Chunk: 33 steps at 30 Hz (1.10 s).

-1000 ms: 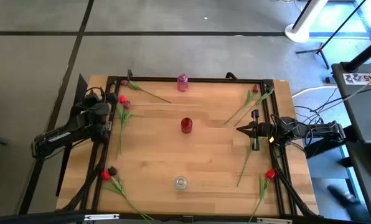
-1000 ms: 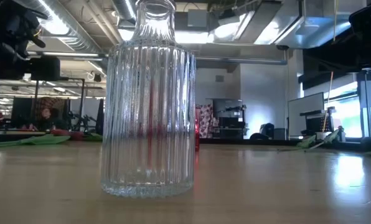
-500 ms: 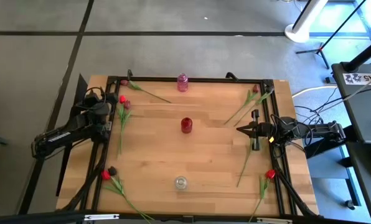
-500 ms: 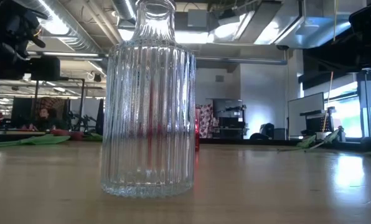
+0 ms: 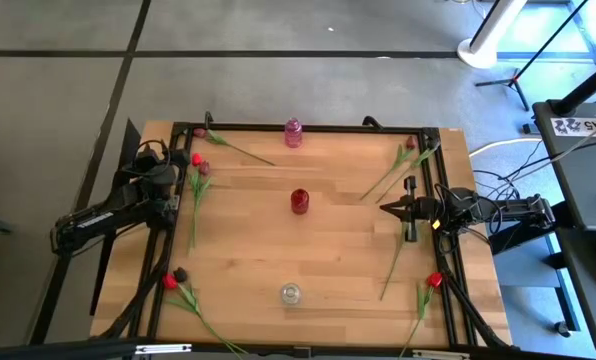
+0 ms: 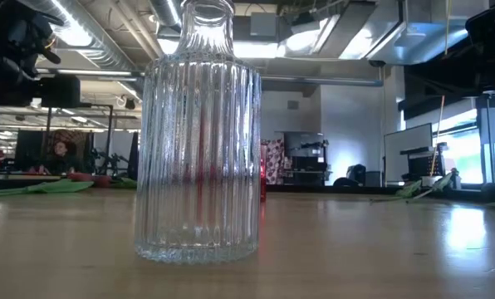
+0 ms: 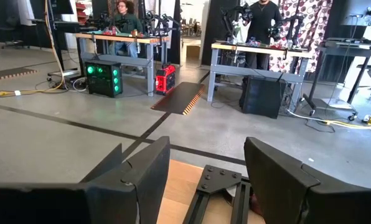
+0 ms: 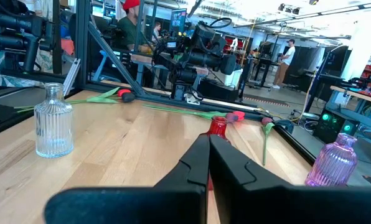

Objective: Sort flowers into vase by color

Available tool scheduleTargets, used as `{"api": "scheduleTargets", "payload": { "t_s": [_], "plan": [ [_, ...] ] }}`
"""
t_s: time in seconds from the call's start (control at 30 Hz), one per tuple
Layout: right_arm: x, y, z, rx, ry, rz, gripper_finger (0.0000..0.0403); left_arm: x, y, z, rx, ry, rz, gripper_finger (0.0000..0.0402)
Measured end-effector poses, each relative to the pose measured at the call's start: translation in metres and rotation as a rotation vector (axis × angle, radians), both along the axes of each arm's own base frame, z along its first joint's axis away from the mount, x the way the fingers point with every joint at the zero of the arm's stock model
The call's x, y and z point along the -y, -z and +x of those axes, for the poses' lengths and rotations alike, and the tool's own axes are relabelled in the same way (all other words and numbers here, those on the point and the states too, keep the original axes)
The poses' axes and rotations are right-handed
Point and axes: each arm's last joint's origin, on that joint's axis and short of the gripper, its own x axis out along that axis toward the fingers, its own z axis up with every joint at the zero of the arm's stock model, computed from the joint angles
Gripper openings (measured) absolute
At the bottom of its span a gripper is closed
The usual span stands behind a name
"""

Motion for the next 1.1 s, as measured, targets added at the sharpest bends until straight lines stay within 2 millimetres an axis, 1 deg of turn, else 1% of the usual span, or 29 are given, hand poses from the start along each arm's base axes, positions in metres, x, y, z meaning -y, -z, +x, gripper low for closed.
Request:
{"api": "scheduleTargets", "payload": {
  "t_s": [0.3,0.43,0.47,0.5,0.57,0.63,0.7,0.77,0.83,1.0,1.03,1.1],
  "plan": [
    [0.000,0.000,0.000,0.003,0.000,-0.001,0.0012,0.000,0.000,0.000,0.000,0.000,0.000,0.0204],
    [0.001,-0.001,0.000,0.006,0.027,-0.019,0.0012,0.000,0.000,0.000,0.000,0.000,0.000,0.0204],
    [0.001,0.000,0.000,-0.004,0.019,0.033,0.0012,0.000,0.000,0.000,0.000,0.000,0.000,0.0204],
    [0.000,0.000,0.000,-0.001,0.000,0.128,0.0012,0.000,0.000,0.000,0.000,0.000,0.000,0.0204],
    [-0.001,-0.004,0.000,0.021,-0.072,0.390,0.0012,0.000,0.000,0.000,0.001,0.000,0.000,0.0204],
    [-0.001,-0.010,0.000,0.073,-0.107,0.672,0.0012,0.000,0.000,0.000,0.000,0.000,0.000,0.0204],
    [0.000,-0.013,0.001,0.115,-0.094,0.919,0.0012,0.000,0.000,0.000,0.001,0.000,0.000,0.0204],
    [0.002,-0.016,0.001,0.170,-0.060,1.090,0.0012,0.000,0.000,0.000,0.000,0.000,0.000,0.0204],
    [0.005,-0.017,0.001,0.228,-0.011,1.172,0.0012,0.000,0.000,0.000,0.000,0.000,0.000,0.0204],
    [0.007,-0.017,0.000,0.279,0.069,1.184,0.0012,0.000,0.000,0.000,0.001,0.000,0.000,0.0204],
    [0.008,-0.018,0.000,0.306,0.096,1.191,0.0012,0.000,0.000,0.000,0.001,0.000,0.000,0.0204],
    [0.010,-0.025,-0.002,0.409,0.096,1.231,0.0012,0.000,0.000,0.000,0.000,0.000,0.000,0.0204]
  ]
}}
